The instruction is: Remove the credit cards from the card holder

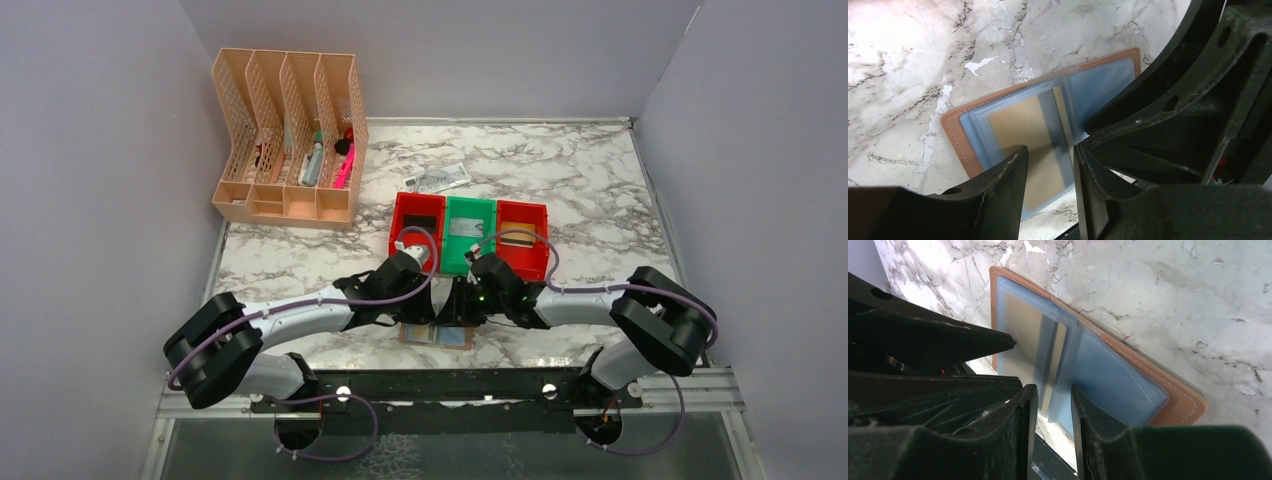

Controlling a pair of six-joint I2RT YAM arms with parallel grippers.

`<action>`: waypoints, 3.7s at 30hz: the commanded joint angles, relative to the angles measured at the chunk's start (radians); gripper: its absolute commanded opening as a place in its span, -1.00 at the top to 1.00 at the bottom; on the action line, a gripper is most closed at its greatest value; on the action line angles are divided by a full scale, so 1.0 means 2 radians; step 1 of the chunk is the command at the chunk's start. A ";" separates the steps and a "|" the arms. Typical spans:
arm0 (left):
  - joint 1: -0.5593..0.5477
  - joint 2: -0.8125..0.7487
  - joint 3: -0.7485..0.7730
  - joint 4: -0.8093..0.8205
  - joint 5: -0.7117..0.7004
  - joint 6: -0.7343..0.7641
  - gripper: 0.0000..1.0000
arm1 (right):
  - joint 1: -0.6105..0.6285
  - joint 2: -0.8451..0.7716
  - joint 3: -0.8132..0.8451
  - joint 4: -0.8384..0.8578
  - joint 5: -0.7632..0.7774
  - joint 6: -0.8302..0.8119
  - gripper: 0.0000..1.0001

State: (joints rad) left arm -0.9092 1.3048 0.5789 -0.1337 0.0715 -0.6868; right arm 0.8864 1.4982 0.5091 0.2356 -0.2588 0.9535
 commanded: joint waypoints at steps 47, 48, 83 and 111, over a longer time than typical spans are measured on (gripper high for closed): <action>0.006 -0.031 -0.034 0.064 0.077 -0.042 0.20 | 0.006 0.022 -0.012 0.016 -0.001 0.057 0.51; 0.006 -0.031 -0.034 0.061 0.074 -0.043 0.21 | 0.006 0.021 -0.013 0.020 -0.002 0.058 0.51; 0.133 -0.217 -0.052 -0.099 -0.077 -0.014 -0.98 | 0.105 -0.019 0.175 -0.264 0.209 -0.013 0.07; 0.146 -0.308 -0.081 -0.123 -0.087 -0.047 -0.87 | 0.152 0.153 0.283 -0.377 0.292 0.042 0.24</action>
State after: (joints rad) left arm -0.6228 0.6724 0.4015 -0.3946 -0.1242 -0.7921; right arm 1.1858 1.7679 1.0985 -0.4992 0.2981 1.0119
